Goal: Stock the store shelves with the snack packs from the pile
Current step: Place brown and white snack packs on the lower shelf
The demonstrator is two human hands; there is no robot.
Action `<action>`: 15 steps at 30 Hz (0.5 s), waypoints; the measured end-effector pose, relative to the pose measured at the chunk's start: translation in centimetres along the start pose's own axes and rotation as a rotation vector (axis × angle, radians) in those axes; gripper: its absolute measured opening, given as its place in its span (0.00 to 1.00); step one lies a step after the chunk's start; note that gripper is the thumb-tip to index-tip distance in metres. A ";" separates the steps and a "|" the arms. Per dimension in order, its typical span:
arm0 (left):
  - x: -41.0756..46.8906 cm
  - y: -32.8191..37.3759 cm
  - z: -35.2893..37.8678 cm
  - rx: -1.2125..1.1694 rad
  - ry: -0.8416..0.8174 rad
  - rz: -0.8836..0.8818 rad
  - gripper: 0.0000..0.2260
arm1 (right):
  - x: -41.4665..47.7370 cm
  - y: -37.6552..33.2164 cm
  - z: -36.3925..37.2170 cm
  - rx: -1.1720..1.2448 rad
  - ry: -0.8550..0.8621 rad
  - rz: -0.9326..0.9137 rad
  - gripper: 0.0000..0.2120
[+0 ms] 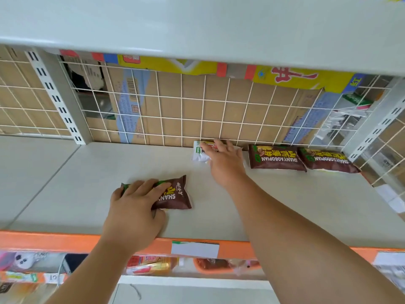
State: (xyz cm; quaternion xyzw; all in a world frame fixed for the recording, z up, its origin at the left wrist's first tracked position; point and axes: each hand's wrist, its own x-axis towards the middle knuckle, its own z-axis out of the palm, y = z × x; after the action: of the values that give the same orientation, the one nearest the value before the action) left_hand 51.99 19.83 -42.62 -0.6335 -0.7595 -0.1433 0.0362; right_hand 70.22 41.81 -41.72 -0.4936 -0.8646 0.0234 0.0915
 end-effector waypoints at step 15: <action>0.2 1.2 -0.6 0.073 -0.056 -0.028 0.29 | -4.4 0.7 -1.4 0.010 -0.040 -0.106 0.32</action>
State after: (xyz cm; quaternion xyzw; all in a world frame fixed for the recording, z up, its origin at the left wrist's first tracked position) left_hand 53.03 20.02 -41.82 -0.6246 -0.7739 -0.0979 0.0360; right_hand 73.26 38.33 -41.03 -0.4462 -0.8909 0.0329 0.0776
